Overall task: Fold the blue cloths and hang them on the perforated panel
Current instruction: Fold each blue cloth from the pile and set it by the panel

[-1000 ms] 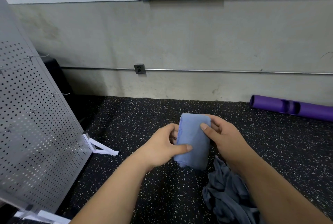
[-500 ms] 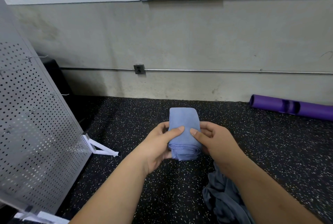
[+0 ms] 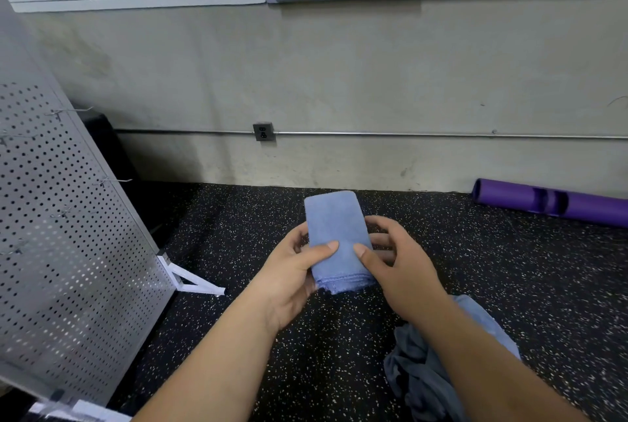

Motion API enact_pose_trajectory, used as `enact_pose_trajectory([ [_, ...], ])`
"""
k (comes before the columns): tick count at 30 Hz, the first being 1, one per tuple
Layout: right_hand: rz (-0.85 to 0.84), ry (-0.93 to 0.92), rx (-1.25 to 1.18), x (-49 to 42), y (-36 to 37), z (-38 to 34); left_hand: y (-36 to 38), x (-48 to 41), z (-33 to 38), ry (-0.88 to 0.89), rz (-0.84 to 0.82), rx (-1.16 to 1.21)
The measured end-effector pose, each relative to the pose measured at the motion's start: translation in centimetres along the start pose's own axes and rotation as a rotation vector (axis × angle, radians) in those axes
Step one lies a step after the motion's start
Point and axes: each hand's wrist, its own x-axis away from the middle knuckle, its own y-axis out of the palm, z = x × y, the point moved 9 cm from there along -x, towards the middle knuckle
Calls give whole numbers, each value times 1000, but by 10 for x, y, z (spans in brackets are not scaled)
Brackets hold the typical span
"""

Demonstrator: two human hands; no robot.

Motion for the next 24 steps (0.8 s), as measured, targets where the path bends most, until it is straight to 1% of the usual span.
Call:
enact_pose_trajectory([
  [3, -54, -65, -87, 1, 16, -14, -5, 2, 3, 11, -27, 72],
  [6, -58, -132, -80, -1, 37, -23, -21, 4, 4, 34, 33, 63],
  [10, -64, -121, -84, -14, 81, -13, -68, 4, 1, 111, 225, -183],
  [13, -99, -109, 0, -22, 125, 0, -102, 8, -4, 163, 306, -330],
  [15, -158, -88, -3, -25, 161, 8, -131, 12, -8, 165, 381, -353],
  [19, -385, -4, -121, -23, 241, 24, -202, 24, -12, 123, 551, -343],
  [22, -514, 54, -149, -20, 292, 41, -251, 35, -23, 16, 573, -370],
  [24, -584, 103, -131, -14, 323, 56, -284, 46, -36, -96, 571, -477],
])
